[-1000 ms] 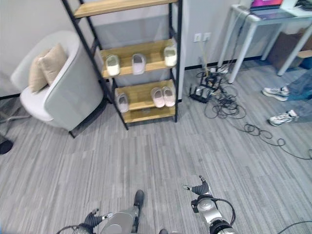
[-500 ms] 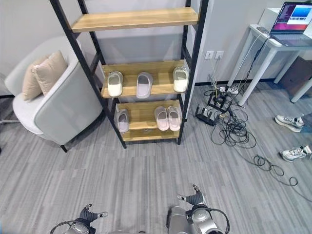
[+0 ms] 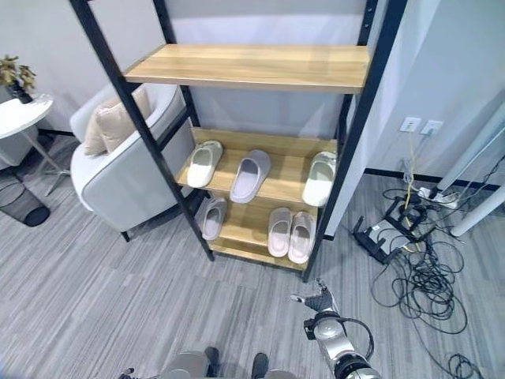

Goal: Arrange the slippers neatly on the shoe rack.

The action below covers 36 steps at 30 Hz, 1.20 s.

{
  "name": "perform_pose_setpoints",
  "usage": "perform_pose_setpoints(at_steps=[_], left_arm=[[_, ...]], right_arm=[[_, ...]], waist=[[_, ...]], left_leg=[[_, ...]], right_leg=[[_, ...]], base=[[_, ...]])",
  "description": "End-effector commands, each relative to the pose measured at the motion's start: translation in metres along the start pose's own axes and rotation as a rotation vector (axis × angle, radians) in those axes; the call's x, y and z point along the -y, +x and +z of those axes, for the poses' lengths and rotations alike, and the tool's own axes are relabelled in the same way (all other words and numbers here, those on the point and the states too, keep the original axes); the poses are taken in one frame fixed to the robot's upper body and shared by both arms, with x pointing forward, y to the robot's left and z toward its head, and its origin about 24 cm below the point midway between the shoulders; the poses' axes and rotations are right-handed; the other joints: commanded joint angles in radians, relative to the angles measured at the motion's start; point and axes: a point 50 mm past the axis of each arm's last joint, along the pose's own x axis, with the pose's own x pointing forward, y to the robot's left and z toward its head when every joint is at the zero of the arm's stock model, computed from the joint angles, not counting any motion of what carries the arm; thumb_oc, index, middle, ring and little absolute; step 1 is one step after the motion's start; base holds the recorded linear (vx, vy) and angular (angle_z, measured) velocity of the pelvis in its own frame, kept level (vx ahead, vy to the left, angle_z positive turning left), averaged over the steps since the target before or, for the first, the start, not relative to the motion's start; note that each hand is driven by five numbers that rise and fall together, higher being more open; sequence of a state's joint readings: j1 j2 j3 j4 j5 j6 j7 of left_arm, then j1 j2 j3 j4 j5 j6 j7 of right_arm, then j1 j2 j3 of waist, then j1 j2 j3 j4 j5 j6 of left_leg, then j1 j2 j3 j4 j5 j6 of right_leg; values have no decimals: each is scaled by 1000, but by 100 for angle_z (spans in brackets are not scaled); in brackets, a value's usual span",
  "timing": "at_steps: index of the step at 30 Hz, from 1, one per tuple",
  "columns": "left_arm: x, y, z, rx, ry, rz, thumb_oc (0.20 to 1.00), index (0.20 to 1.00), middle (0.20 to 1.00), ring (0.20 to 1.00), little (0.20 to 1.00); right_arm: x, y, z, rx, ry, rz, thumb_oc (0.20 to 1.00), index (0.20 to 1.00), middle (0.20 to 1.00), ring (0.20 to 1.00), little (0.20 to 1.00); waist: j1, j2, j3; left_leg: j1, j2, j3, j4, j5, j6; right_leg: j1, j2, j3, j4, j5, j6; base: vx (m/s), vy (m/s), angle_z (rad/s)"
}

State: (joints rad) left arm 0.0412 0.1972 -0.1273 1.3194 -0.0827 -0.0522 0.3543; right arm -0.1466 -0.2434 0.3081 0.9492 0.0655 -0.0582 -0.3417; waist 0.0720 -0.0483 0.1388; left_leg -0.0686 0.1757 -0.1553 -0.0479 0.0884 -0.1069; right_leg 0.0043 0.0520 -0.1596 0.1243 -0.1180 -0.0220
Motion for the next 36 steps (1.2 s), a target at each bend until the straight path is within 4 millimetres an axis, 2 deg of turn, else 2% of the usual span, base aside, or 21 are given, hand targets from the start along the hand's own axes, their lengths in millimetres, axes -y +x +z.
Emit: perform_pose_setpoints(at_steps=[1, 3, 4, 5, 8, 10, 12, 13, 15, 16, 17, 19, 20, 21, 23, 26, 29, 31, 32, 34, 36], left_arm=[[0, 2, 25, 52, -80, 31, 1000, 1000, 1000, 1000, 1000], [4, 1, 16, 26, -62, 12, 1000, 1000, 1000, 1000, 1000], [8, -1, 11, 16, -47, -12, 1000, 1000, 1000, 1000, 1000], [8, -1, 11, 16, -47, -11, 1000, 1000, 1000, 1000, 1000], [7, 0, 9, 0, -62, -18, 1000, 1000, 1000, 1000, 1000], [2, 2, 17, 20, -71, -6, 1000, 1000, 1000, 1000, 1000], [-6, 6, 38, 87, -73, 18, 1000, 1000, 1000, 1000, 1000], [-6, 6, 38, 87, -73, 18, 1000, 1000, 1000, 1000, 1000], [-12, 7, 58, 158, -95, 33, 1000, 1000, 1000, 1000, 1000], [-12, 7, 58, 158, -95, 33, 1000, 1000, 1000, 1000, 1000], [-17, 6, 76, 226, -128, 42, 1000, 1000, 1000, 1000, 1000], [-20, 6, 88, 272, -133, 42, 1000, 1000, 1000, 1000, 1000], [-20, 5, 93, 289, -123, 40, 1000, 1000, 1000, 1000, 1000], [-16, 4, 95, 300, -112, 41, 1000, 1000, 1000, 1000, 1000], [-22, 5, 94, 282, -174, 61, 1000, 1000, 1000, 1000, 1000], [-29, 9, 87, 239, -210, 67, 1000, 1000, 1000, 1000, 1000], [-25, 8, 83, 228, -209, 57, 1000, 1000, 1000, 1000, 1000], [-20, 8, 75, 205, -202, 45, 1000, 1000, 1000, 1000, 1000], [-6, 5, 65, 177, -183, 6, 1000, 1000, 1000, 1000, 1000], [-1, 3, 62, 173, -170, -7, 1000, 1000, 1000, 1000, 1000], [8, 1, 57, 176, -134, -37, 1000, 1000, 1000, 1000, 1000]], right_arm=[[15, -1, 6, 68, 9, -54, 1000, 1000, 1000, 1000, 1000], [14, -2, 2, 54, 22, -46, 1000, 1000, 1000, 1000, 1000], [13, -2, -1, 33, 45, -48, 1000, 1000, 1000, 1000, 1000], [13, -2, -1, 33, 45, -47, 1000, 1000, 1000, 1000, 1000], [7, -4, -5, 4, 101, -31, 1000, 1000, 1000, 1000, 1000], [-2, -4, 1, 13, 127, 3, 1000, 1000, 1000, 1000, 1000], [-9, -3, 17, 66, 131, 39, 1000, 1000, 1000, 1000, 1000], [-9, -3, 17, 66, 131, 39, 1000, 1000, 1000, 1000, 1000], [-10, -3, 25, 97, 141, 49, 1000, 1000, 1000, 1000, 1000], [-10, -3, 25, 97, 141, 49, 1000, 1000, 1000, 1000, 1000], [-11, -2, 37, 145, 132, 60, 1000, 1000, 1000, 1000, 1000], [-8, -1, 48, 200, 80, 61, 1000, 1000, 1000, 1000, 1000], [-6, 0, 54, 238, -7, 59, 1000, 1000, 1000, 1000, 1000], [-34, -17, 101, 458, -82, 78, 1000, 1000, 1000, 1000, 1000], [-1, -35, 102, 615, -171, 60, 1000, 1000, 1000, 1000, 1000], [0, -58, 90, 716, -332, 122, 1000, 1000, 1000, 1000, 1000], [0, -59, 87, 720, -362, 126, 1000, 1000, 1000, 1000, 1000], [3, -63, 88, 741, -377, 112, 1000, 1000, 1000, 1000, 1000], [13, -73, 92, 796, -369, 58, 1000, 1000, 1000, 1000, 1000], [14, -75, 93, 808, -359, 53, 1000, 1000, 1000, 1000, 1000], [23, -87, 104, 896, -392, 5, 1000, 1000, 1000, 1000, 1000]], waist=[[10, 3, 21], [10, 10, 1], [10, 6, -21], [10, 6, -21], [7, -13, -36], [9, -24, -38], [14, -35, -31], [14, -35, -31], [15, -38, -26], [15, -38, -27], [13, -36, -13], [14, -32, -4], [14, -29, 5], [16, -23, 13], [-4, -24, 24], [-30, -35, 30], [-33, -37, 26], [-39, -42, 17], [-52, -44, 2], [-54, -43, 0], [-58, -40, -7]], left_leg=[[-36, 57, 39, 115, 3, 28], [-11, 74, 72, 82, 1, 8], [0, 42, 75, 94, -29, 1], [0, 42, 75, 95, -30, 2], [7, -10, 108, 124, -77, 16], [4, -39, 135, 145, -109, 33], [-11, -79, 165, 176, -148, 60], [-12, -79, 166, 177, -149, 60], [-17, -99, 175, 184, -162, 74], [-17, -99, 175, 184, -162, 74], [-26, -118, 184, 195, -171, 86], [-29, -129, 190, 197, -177, 96], [-34, -132, 194, 201, -180, 101], [-30, -134, 198, 201, -185, 107], [-31, -136, 226, 194, -183, 111], [-17, -126, 266, 168, -176, 111], [-11, -125, 274, 151, -169, 110], [-1, -125, 284, 127, -161, 108], [20, -136, 295, 81, -151, 108], [29, -142, 295, 64, -146, 109], [54, -157, 287, 24, -143, 114]], right_leg=[[75, -158, 85, -9, -31, 104], [110, -189, 86, -36, -25, 127], [122, -231, 89, -47, 3, 149], [123, -232, 88, -48, 3, 150], [120, -289, 106, -55, 52, 179], [99, -319, 112, -47, 84, 196], [62, -351, 110, -29, 124, 209], [61, -352, 110, -29, 124, 209], [46, -366, 98, -15, 148, 214], [46, -366, 98, -15, 148, 214], [14, -385, 86, 15, 207, 219], [5, -392, 63, 25, 213, 214], [-4, -394, 48, 39, 214, 211], [-1, -394, 40, 42, 203, 208], [-9, -405, 3, 31, 212, 213], [-7, -404, -11, -15, 226, 230], [-2, -407, -12, -36, 231, 235], [2, -409, -9, -58, 244, 245], [2, -416, -11, -77, 260, 261], [1, -419, -11, -76, 260, 265], [-7, -426, -14, -58, 260, 274]], base=[[131, 241, -11], [270, 421, -47], [273, 401, -46], [252, 407, -16], [168, 319, -10], [109, 324, -32], [34, 304, -15], [27, 238, -8], [21, 125, 5], [-14, 151, 8], [-24, 163, 4], [-41, 162, -5], [-56, 112, -12], [-88, 121, -22], [-109, 91, -23], [-82, -2, -30], [-14, -19, -56], [28, -18, -35], [42, 0, -24], [40, 8, -21], [59, 14, -14]])
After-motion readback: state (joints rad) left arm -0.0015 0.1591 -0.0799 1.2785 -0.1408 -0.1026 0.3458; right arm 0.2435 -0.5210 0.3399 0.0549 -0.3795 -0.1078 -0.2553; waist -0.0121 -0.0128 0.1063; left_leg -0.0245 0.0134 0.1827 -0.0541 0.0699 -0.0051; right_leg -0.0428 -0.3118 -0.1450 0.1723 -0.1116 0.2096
